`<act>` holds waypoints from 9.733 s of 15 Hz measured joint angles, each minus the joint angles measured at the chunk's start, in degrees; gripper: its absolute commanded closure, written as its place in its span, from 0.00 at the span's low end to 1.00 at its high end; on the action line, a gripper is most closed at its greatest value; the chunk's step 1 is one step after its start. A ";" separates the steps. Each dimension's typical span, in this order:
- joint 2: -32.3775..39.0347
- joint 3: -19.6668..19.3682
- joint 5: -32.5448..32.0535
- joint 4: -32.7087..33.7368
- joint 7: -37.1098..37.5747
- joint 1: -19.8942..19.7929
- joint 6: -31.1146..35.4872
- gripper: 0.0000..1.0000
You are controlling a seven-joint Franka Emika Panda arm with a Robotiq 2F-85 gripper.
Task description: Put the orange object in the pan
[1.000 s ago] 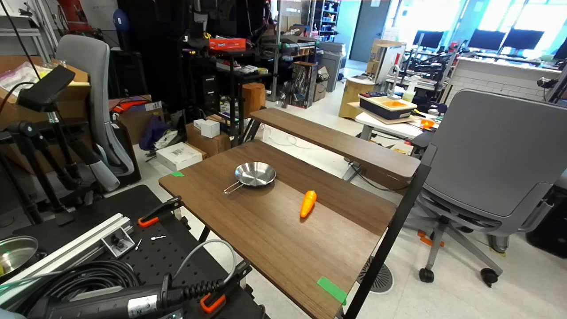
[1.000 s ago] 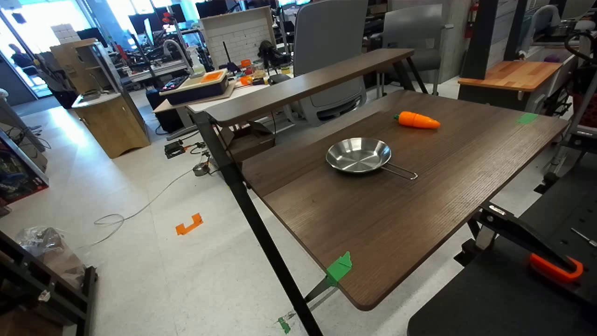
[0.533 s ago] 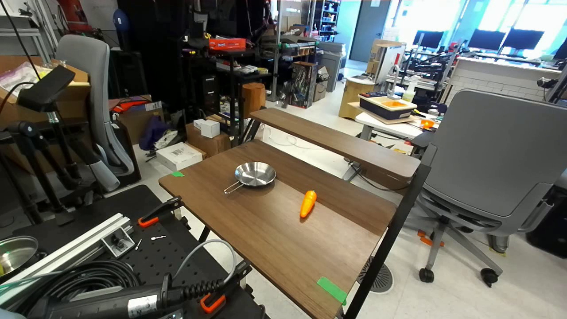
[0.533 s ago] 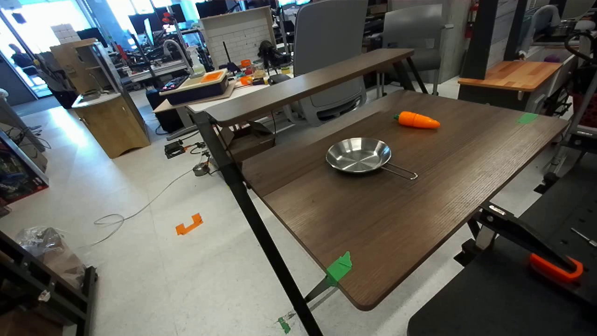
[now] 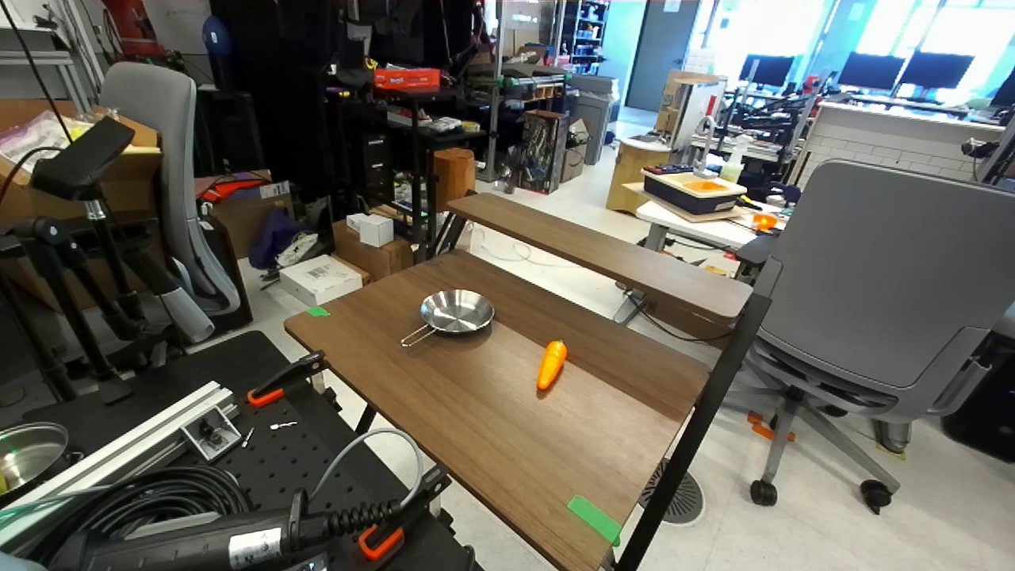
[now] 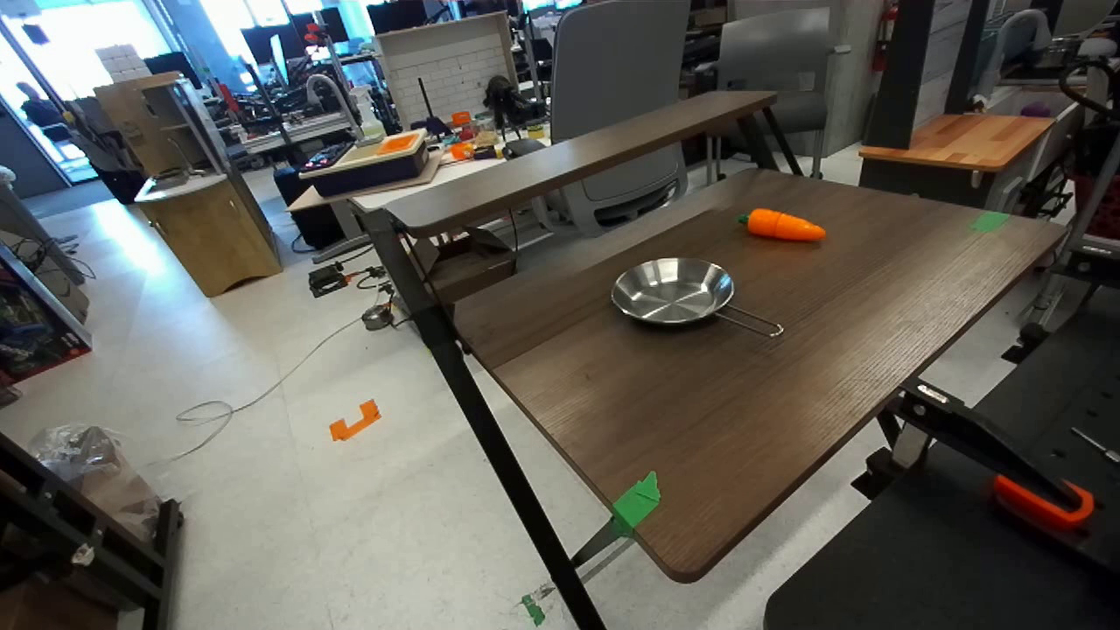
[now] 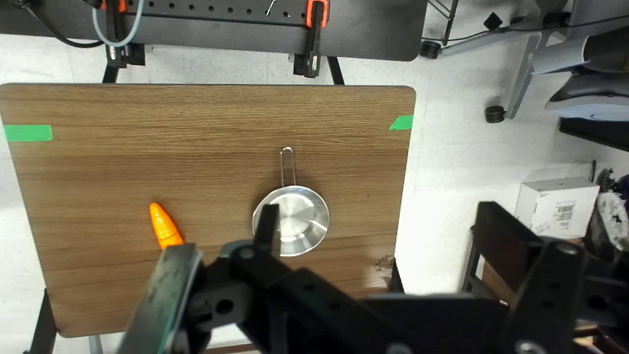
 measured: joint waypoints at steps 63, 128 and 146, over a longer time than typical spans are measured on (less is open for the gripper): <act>5.43 0.78 -4.43 -2.07 3.17 -1.08 0.00 0.00; 30.68 -6.42 -15.80 12.77 5.70 -11.89 10.96 0.00; 51.15 -5.69 -18.39 25.35 -1.48 -11.97 15.36 0.00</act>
